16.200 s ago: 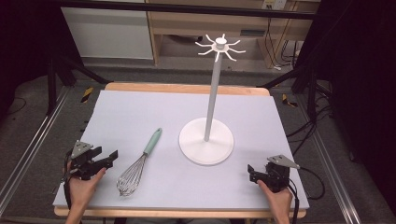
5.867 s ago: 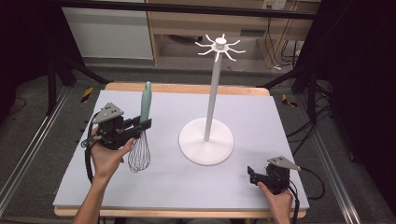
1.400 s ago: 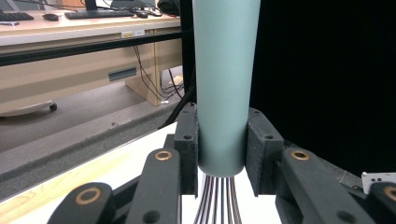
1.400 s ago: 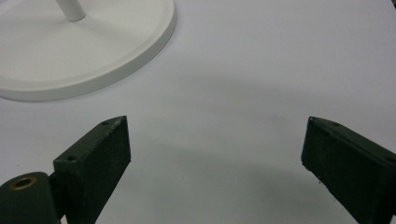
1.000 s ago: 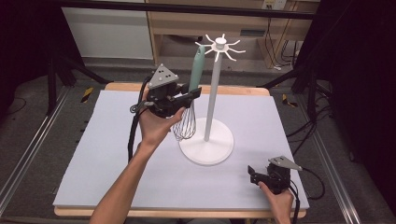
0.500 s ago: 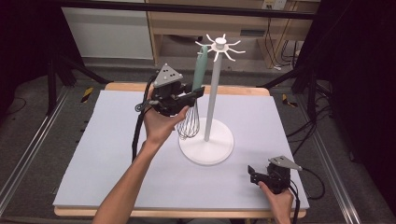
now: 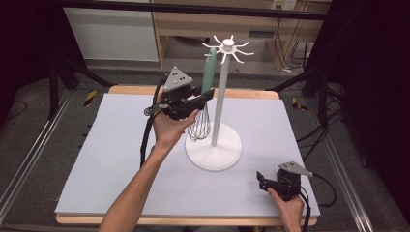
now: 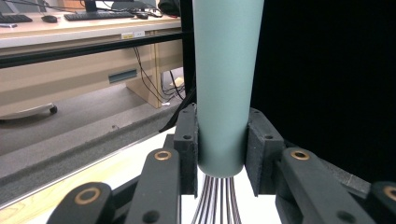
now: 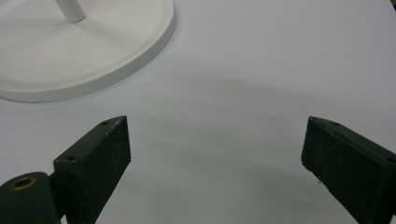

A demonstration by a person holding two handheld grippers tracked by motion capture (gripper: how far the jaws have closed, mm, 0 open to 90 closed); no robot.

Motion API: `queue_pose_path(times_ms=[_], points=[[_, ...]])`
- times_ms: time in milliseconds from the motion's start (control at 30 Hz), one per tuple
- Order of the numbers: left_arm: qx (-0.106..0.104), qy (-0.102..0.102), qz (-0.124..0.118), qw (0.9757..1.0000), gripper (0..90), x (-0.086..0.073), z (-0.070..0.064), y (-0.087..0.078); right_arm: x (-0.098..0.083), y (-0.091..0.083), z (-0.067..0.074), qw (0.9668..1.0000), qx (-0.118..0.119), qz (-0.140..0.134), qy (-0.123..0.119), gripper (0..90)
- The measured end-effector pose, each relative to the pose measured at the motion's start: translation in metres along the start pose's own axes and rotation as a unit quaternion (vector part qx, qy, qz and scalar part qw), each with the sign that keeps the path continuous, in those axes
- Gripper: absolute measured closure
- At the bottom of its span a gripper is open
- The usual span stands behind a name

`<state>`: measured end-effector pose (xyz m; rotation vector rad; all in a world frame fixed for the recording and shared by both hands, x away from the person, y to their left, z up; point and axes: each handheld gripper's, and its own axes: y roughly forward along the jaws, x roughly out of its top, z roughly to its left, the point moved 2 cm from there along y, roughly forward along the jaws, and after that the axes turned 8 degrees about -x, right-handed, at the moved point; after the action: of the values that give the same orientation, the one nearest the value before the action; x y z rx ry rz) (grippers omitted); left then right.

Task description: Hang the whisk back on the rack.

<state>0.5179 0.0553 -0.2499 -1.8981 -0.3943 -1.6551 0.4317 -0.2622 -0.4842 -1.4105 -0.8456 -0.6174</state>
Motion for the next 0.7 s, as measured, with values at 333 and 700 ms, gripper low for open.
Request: queue_pose_path(times_ms=[333, 700], points=[[0.004, 0.006, -0.004, 1.0, 68.4, -0.0043, 0.0026, 0.0032, 0.0, 0.0004, 0.0005, 1.0, 0.0, 0.0, -0.002, 8.7], [0.0, 0.005, -0.011, 0.9999, 67.3, -0.0049, 0.0049, 0.0051, -0.0001, 0.0001, 0.0005, 1.0, 0.001, 0.001, 0.0, 8.7]])
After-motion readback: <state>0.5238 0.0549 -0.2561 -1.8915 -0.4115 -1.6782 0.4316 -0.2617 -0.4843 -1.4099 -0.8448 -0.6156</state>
